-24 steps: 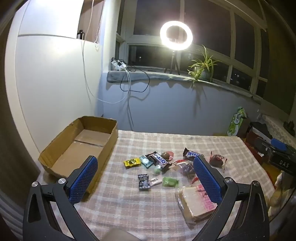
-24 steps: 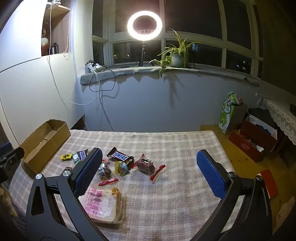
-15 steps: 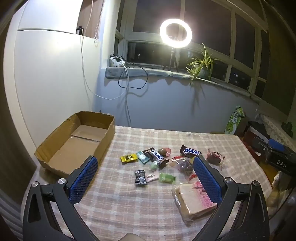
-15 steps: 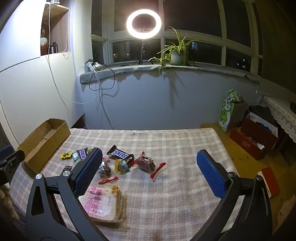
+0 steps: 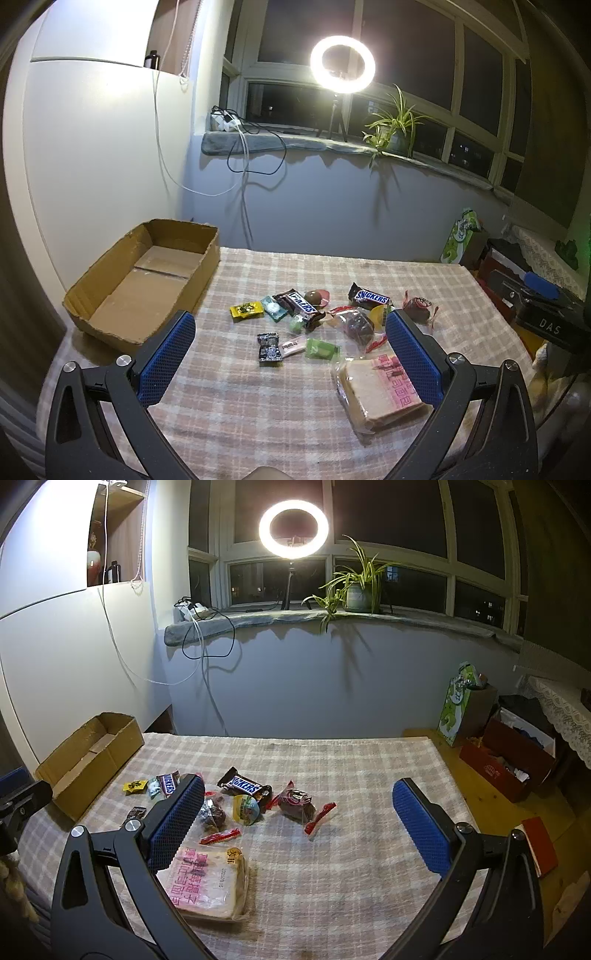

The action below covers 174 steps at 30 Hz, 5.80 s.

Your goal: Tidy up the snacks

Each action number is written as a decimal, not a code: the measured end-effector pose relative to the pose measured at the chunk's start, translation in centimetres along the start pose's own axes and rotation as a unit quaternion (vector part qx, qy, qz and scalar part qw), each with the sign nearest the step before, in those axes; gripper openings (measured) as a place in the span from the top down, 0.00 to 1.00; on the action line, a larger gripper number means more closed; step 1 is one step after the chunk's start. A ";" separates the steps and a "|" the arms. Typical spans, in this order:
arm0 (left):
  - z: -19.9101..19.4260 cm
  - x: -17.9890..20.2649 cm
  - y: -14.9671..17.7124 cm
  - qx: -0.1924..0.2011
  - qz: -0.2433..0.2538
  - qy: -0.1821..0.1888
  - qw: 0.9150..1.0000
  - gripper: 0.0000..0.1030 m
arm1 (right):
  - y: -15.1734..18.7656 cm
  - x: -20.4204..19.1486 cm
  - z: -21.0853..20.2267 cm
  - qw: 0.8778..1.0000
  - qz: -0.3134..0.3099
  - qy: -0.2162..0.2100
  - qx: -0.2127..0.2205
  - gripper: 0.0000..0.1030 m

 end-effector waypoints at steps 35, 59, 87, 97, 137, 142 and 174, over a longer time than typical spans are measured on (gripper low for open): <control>0.9 0.7 -0.2 -0.004 0.003 0.026 1.000 0.01 | 0.1 0.7 0.8 1.000 0.004 0.011 -0.002 0.00; 1.7 0.9 0.4 -0.018 -0.001 0.043 0.999 0.01 | 1.0 0.2 2.0 1.000 -0.008 0.011 -0.022 0.00; 6.5 2.1 5.4 -0.133 -0.082 0.206 0.966 0.25 | 7.9 1.0 7.9 0.938 0.112 -0.179 -0.277 0.03; 7.7 3.7 6.9 -0.171 -0.106 0.266 0.943 0.44 | 10.3 0.5 8.4 0.910 0.129 -0.208 -0.335 0.23; 5.1 -3.5 5.1 -0.106 -0.102 0.200 0.969 0.57 | 8.7 -12.1 8.2 0.910 0.006 -0.260 -0.323 0.46; 4.5 -6.8 4.7 -0.088 -0.114 0.172 0.975 0.57 | 8.1 -16.0 8.4 0.906 -0.016 -0.279 -0.317 0.46; 7.2 -22.0 5.9 -0.083 -0.168 0.038 0.982 0.57 | 9.8 -35.4 16.8 0.872 -0.115 -0.327 -0.347 0.46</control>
Point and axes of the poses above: each gripper's, at about its wrist camera, not at the fingertips, and z roughly the way its jaws point, x to its right, y to its underside, the point moved 4 cm from there along z, roughly the way its jaws point, and after that the axes turned 14 degrees about z, right-handed, at the moved point
